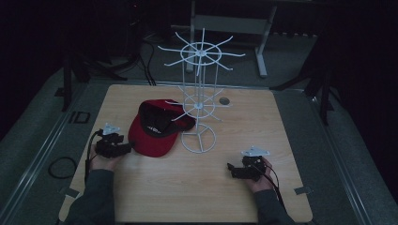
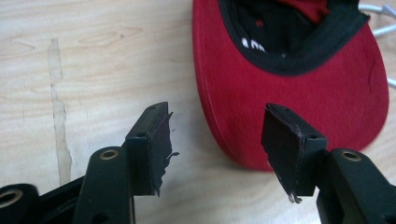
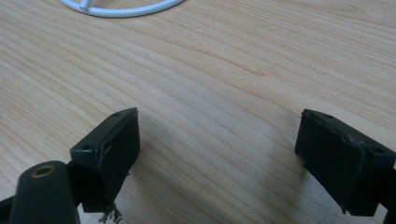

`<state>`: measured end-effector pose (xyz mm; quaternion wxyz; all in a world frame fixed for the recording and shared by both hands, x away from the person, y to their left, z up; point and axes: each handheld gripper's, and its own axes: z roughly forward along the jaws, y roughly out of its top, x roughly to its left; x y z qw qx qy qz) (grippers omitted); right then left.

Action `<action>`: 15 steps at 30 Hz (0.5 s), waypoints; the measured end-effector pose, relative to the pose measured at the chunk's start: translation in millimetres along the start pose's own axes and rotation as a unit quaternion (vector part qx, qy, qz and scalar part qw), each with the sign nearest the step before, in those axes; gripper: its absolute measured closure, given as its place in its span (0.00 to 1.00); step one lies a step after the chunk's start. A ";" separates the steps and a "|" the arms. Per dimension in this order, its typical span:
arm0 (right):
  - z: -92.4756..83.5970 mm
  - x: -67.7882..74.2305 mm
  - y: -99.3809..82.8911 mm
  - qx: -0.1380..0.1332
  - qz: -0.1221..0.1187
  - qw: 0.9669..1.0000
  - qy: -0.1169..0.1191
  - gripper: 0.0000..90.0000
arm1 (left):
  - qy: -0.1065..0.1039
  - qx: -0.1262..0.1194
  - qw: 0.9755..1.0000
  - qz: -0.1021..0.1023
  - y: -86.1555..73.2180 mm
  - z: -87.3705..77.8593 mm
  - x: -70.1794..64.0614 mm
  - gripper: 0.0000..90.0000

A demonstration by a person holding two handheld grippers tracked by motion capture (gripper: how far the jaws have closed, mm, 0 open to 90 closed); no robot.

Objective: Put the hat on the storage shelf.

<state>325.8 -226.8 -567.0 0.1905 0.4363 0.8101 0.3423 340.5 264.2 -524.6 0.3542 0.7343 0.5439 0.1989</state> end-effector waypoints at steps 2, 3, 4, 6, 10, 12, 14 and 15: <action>-0.1 0.0 0.0 0.000 0.000 1.000 0.000 0.15 | -0.002 -0.003 1.000 -0.010 4.8 2.1 2.3 0.50; 0.0 0.0 0.0 0.000 0.000 1.000 0.000 0.15 | -0.002 -0.004 1.000 -0.011 6.9 3.2 3.5 0.51; 0.0 0.0 0.0 0.000 0.000 1.000 0.000 0.15 | -0.004 -0.004 1.000 -0.014 8.9 4.5 4.3 0.53; 0.0 0.0 0.0 0.000 0.000 1.000 0.000 0.15 | -0.009 -0.003 1.000 -0.015 12.4 7.2 5.5 0.57; -0.1 0.1 0.0 0.000 0.000 1.000 0.000 0.15 | -0.019 0.009 1.000 -0.010 15.3 10.8 4.2 0.69; -0.1 0.1 -0.1 0.000 0.000 1.000 0.000 0.15 | -0.018 0.013 1.000 -0.005 14.1 10.9 1.4 0.73; -0.1 0.1 -0.1 0.000 0.000 1.000 0.000 0.15 | -0.014 0.020 1.000 -0.002 12.2 10.2 -1.2 0.81; -0.1 0.1 -0.1 0.000 0.000 1.000 0.000 0.15 | -0.018 0.021 1.000 -0.004 11.1 9.6 -1.9 0.81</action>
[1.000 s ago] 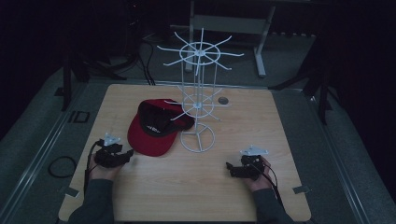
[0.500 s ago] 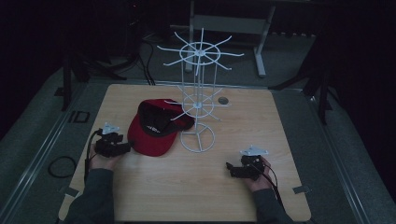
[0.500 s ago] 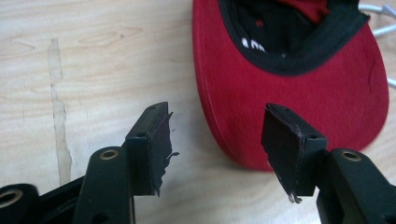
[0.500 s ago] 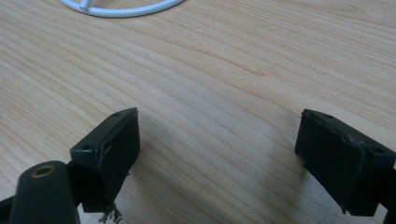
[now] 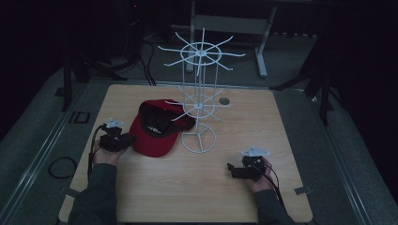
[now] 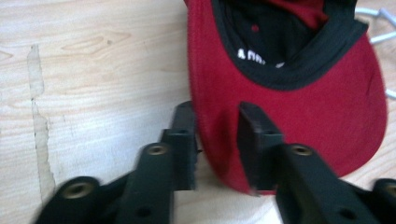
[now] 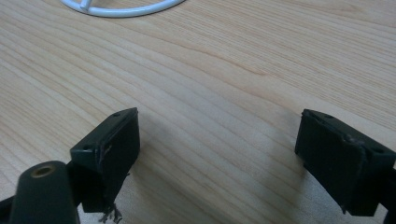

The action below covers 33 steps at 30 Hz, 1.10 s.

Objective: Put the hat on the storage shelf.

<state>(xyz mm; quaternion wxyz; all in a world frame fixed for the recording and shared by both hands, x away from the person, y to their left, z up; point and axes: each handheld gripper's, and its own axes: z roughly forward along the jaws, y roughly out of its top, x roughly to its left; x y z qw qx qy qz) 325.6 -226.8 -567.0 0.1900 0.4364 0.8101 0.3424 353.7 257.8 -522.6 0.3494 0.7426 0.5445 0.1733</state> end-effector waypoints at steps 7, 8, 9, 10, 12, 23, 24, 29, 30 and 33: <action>0.0 0.0 0.0 0.000 0.000 1.000 0.000 0.15 | -0.035 0.010 0.999 -0.004 -12.7 -2.9 -14.0 0.80; 0.0 -0.1 0.0 0.000 0.000 1.000 0.000 0.15 | -0.044 0.013 0.999 -0.004 -14.1 -2.3 -16.2 0.80; 0.0 0.0 0.0 0.000 0.000 1.000 0.000 0.15 | -0.057 0.018 0.998 0.000 -15.5 -0.6 -18.8 0.79; 0.0 -0.1 0.0 0.000 -0.001 1.000 0.000 0.15 | -0.065 0.025 0.998 0.010 -16.5 1.9 -22.1 0.77; 0.0 -0.2 0.0 0.000 -0.001 1.000 0.000 0.15 | -0.071 0.029 0.997 0.013 -16.4 6.4 -26.0 0.73; 0.0 0.0 0.0 0.000 0.000 1.000 0.000 0.15 | -0.138 0.047 0.989 -0.004 -7.3 34.6 -32.1 0.65; 0.0 0.0 0.0 0.000 0.000 1.000 0.000 0.15 | -0.141 0.051 0.989 -0.002 -7.2 36.8 -32.4 0.66; 0.0 0.0 0.0 0.000 0.000 1.000 0.000 0.15 | -0.163 0.059 0.985 -0.020 -7.1 44.6 -33.9 0.70; 0.0 0.0 0.0 0.000 0.000 1.000 0.000 0.15 | -0.163 0.061 0.985 -0.021 -6.7 44.8 -34.1 0.71; 0.0 0.0 0.0 0.000 0.000 1.000 0.000 0.15 | -0.171 0.061 0.983 -0.021 -5.1 44.4 -35.2 0.74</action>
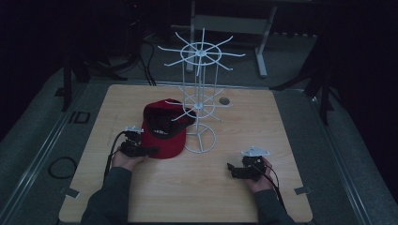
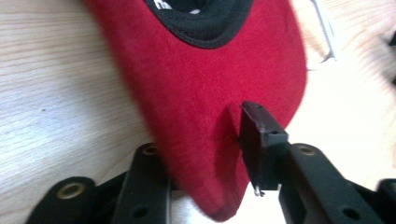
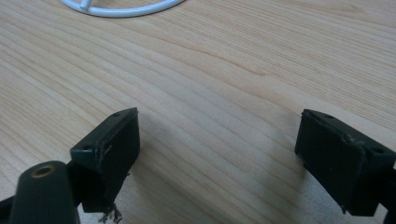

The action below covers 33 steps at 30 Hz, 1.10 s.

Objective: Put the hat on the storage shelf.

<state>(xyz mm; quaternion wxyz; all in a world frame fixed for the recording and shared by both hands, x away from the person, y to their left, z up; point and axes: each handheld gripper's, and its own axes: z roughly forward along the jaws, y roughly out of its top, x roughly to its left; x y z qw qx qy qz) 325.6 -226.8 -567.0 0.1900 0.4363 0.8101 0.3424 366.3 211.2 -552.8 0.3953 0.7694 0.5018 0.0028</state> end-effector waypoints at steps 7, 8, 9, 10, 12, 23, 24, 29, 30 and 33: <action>0.0 -0.1 0.0 0.000 -0.001 1.000 0.000 0.15 | -0.001 -0.013 1.000 0.004 -6.6 -3.3 -7.8 0.81; 0.0 0.0 -0.1 0.000 -0.001 1.000 0.000 0.15 | -0.001 -0.016 1.000 0.004 -8.7 -3.5 -9.2 0.81; -0.1 -0.1 -0.1 0.000 -0.001 1.000 0.000 0.15 | -0.002 -0.017 1.000 0.005 -10.5 -4.2 -10.3 0.81; -0.1 -0.1 -0.1 0.000 -0.001 1.000 0.000 0.15 | -0.001 -0.020 1.000 0.007 -12.3 -4.5 -11.6 0.81; -0.1 -0.1 -0.1 0.000 -0.001 1.000 0.000 0.15 | 0.000 -0.022 1.000 0.009 -15.6 -5.8 -13.8 0.81; -0.1 -0.1 -0.2 0.000 -0.002 1.000 0.000 0.15 | -0.004 -0.061 0.998 0.004 -24.4 -16.2 -28.5 0.94; -0.1 -0.1 -0.2 0.000 -0.001 1.000 0.000 0.15 | 0.000 -0.063 0.998 0.009 -23.9 -16.7 -30.0 0.95; -0.2 -0.1 -0.2 0.000 -0.001 1.000 0.000 0.15 | 0.012 -0.061 0.998 0.020 -22.5 -17.7 -34.3 0.95; -0.2 -0.1 -0.2 0.000 -0.001 1.000 0.000 0.15 | 0.014 -0.063 0.998 0.021 -22.8 -17.5 -34.6 0.95; -0.2 -0.1 -0.2 0.000 -0.001 1.000 0.000 0.15 | 0.023 -0.058 0.997 0.039 -23.7 -18.0 -36.9 0.94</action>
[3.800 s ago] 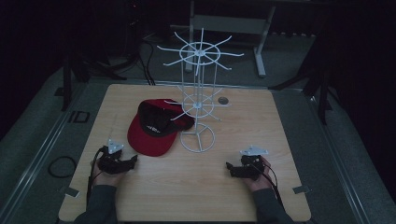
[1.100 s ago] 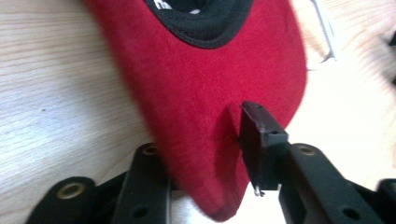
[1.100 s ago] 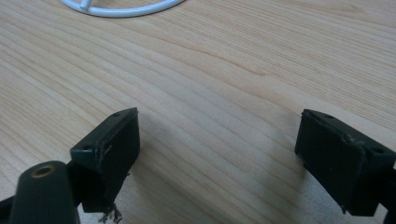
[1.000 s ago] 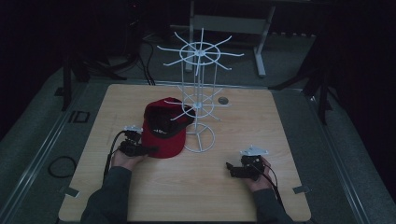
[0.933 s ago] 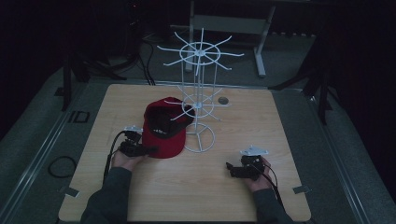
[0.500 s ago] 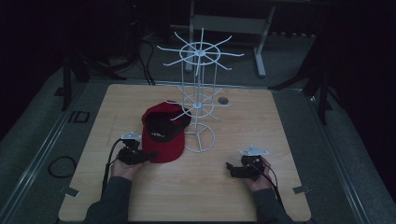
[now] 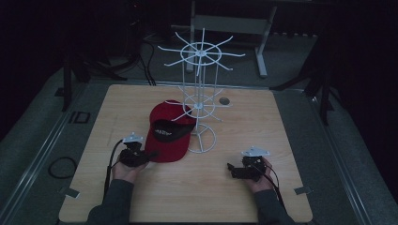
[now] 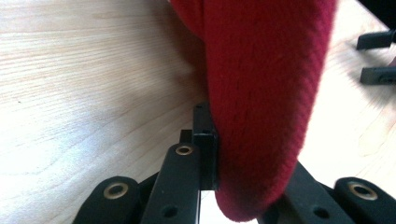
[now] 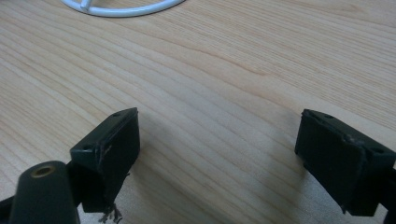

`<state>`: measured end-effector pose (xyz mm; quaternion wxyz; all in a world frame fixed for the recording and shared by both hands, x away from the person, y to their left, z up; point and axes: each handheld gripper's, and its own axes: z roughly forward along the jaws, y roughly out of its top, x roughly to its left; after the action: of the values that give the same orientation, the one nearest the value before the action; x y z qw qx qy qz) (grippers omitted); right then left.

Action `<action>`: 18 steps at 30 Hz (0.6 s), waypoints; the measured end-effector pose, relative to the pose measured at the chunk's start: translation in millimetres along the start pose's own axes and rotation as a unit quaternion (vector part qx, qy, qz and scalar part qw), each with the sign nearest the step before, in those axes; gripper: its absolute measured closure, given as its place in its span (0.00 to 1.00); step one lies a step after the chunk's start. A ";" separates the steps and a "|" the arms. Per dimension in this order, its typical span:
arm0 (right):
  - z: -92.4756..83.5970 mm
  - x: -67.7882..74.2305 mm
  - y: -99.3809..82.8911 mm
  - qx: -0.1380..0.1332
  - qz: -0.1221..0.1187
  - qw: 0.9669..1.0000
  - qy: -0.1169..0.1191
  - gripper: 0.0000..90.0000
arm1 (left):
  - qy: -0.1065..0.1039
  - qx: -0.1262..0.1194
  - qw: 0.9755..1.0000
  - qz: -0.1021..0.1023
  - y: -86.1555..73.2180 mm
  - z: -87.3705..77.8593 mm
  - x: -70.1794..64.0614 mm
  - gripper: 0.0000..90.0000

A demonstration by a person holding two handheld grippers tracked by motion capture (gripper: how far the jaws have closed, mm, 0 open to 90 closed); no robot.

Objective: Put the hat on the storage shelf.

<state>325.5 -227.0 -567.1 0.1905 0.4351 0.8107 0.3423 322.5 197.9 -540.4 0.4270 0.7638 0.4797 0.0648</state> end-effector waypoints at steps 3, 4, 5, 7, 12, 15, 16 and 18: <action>0.0 0.0 0.0 0.000 0.000 1.000 0.000 0.15 | 0.004 0.008 1.000 0.019 -1.4 -1.7 -1.1 0.93; 0.0 0.0 0.0 0.000 0.000 1.000 0.000 0.15 | 0.006 0.007 1.000 0.022 -2.5 -2.3 -1.8 0.93; 0.0 0.1 0.0 0.000 0.000 1.000 0.000 0.15 | 0.004 0.005 1.000 0.023 -3.8 -3.4 -1.7 0.93; 0.0 0.1 -0.1 0.000 0.000 1.000 0.000 0.15 | 0.001 -0.006 1.000 0.018 -6.5 -4.3 -1.5 0.95; 0.0 0.1 0.0 0.000 0.000 1.000 0.000 0.15 | 0.003 -0.018 1.000 0.009 -9.1 -6.1 -0.9 0.95; 0.0 0.0 -0.1 0.000 0.000 1.000 0.000 0.15 | 0.006 -0.025 1.000 -0.006 -10.0 -8.3 4.7 0.95; 0.0 0.0 0.0 0.000 0.000 1.000 0.000 0.15 | 0.010 -0.029 0.999 -0.010 -10.3 -9.3 6.0 0.95; 0.0 0.0 0.0 0.000 0.000 1.000 0.000 0.15 | 0.017 -0.034 0.999 -0.016 -10.9 -12.1 9.1 0.95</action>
<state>325.4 -227.0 -567.1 0.1905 0.4351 0.8106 0.3425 313.7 214.1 -543.4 0.4457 0.7399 0.4963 0.0871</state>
